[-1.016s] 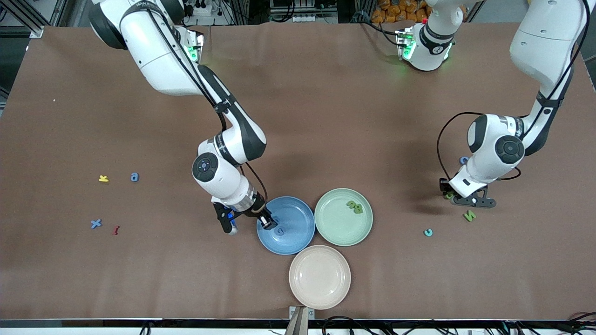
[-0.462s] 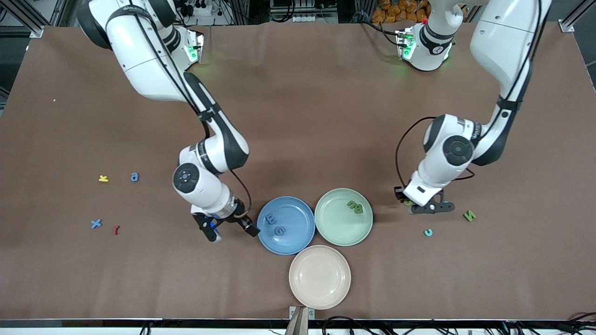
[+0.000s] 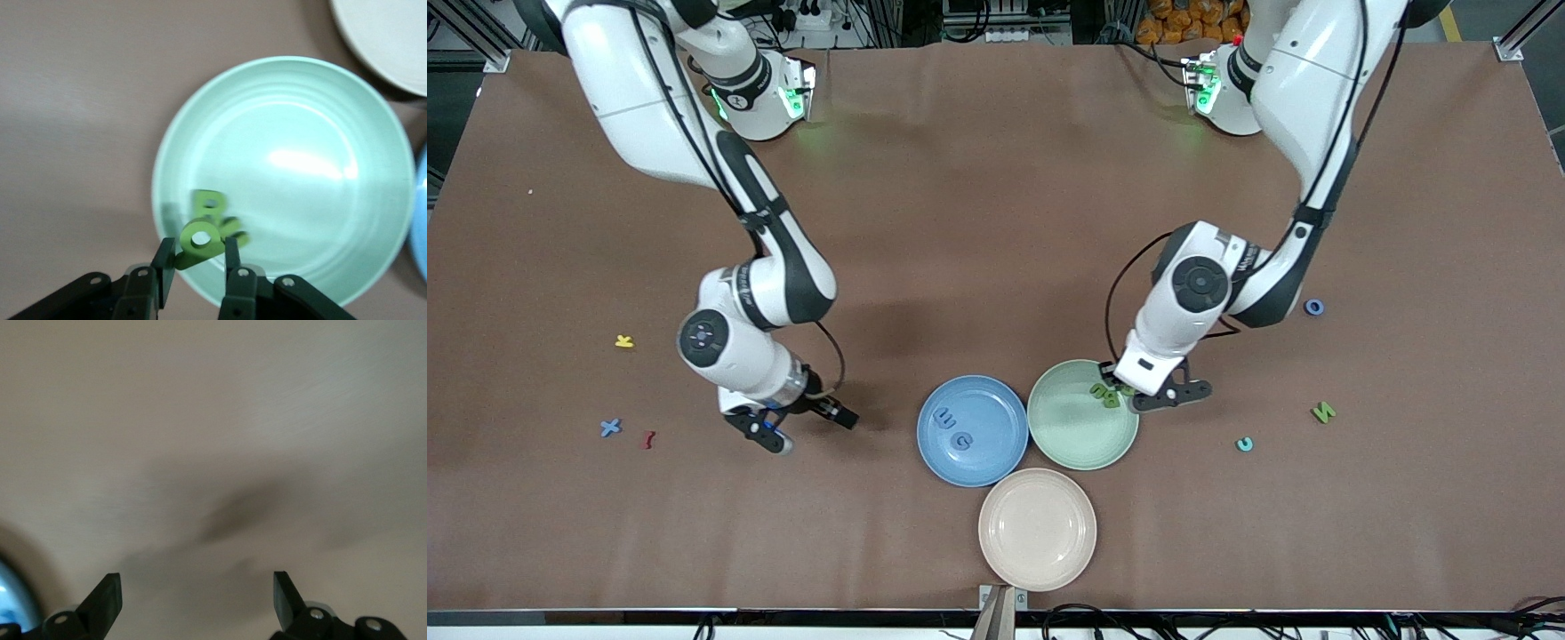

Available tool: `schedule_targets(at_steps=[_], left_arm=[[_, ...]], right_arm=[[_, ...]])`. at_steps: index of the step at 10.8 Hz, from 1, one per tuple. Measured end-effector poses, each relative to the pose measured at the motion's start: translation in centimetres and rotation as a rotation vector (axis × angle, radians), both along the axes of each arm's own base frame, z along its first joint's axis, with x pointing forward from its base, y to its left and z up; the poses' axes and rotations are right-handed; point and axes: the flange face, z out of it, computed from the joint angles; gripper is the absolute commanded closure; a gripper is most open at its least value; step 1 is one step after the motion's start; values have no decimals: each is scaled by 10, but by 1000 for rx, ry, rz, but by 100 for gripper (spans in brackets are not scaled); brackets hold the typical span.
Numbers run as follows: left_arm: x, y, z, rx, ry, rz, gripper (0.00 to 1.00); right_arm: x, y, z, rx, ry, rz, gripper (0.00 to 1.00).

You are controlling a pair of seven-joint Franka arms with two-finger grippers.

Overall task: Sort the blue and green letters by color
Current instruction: 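Drop the green b in the green plate while the right gripper withdraws, then reach the right gripper to blue e while the left gripper reaches green N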

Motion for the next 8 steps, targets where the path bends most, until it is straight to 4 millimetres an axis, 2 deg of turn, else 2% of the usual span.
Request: schedule_targets(at_steps=[1,2,6,8], left_arm=[[1,-16,-1,-16,-3,15,58],[3,-26,-1,-29,-6,26,1],[12,-18,-4,-13,-8,23,0],[18,4,-4,40,23,-44,0]], right_arm=[[-9,-26,4,-47,1,77,0],[-19,-54,5,-92,7,149,0],[-49,-141,-17,-138,63,409,0],[-58,-171,-26,-132,99,524,0]])
